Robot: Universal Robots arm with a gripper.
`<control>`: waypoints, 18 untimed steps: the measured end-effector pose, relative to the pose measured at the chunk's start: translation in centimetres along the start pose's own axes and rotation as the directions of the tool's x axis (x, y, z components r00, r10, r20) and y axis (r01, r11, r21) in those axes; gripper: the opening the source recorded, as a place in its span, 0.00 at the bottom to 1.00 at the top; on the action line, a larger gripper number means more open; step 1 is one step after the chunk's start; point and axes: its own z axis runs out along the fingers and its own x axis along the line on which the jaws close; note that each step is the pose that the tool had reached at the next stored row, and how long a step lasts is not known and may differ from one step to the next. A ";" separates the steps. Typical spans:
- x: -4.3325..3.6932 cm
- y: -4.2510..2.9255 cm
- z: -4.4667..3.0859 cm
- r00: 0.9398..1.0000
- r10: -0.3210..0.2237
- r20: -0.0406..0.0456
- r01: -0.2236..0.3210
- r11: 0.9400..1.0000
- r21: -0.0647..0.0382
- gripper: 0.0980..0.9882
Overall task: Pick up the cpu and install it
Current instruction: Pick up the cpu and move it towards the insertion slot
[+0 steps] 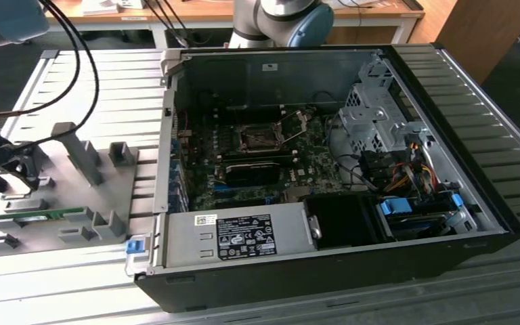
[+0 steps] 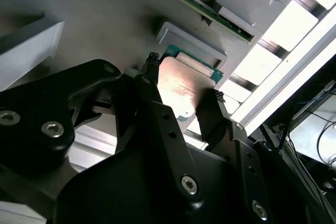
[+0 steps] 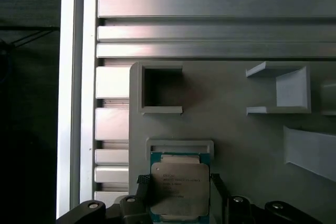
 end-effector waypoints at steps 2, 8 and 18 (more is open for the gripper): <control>0.01 0.01 -0.23 1.000 0.000 0.000 0.000 1.000 0.000 0.49; 0.03 0.07 -1.70 1.000 0.000 -0.001 0.000 1.000 -0.002 0.49; 0.05 0.10 -2.68 1.000 0.000 -0.001 0.000 1.000 -0.004 0.49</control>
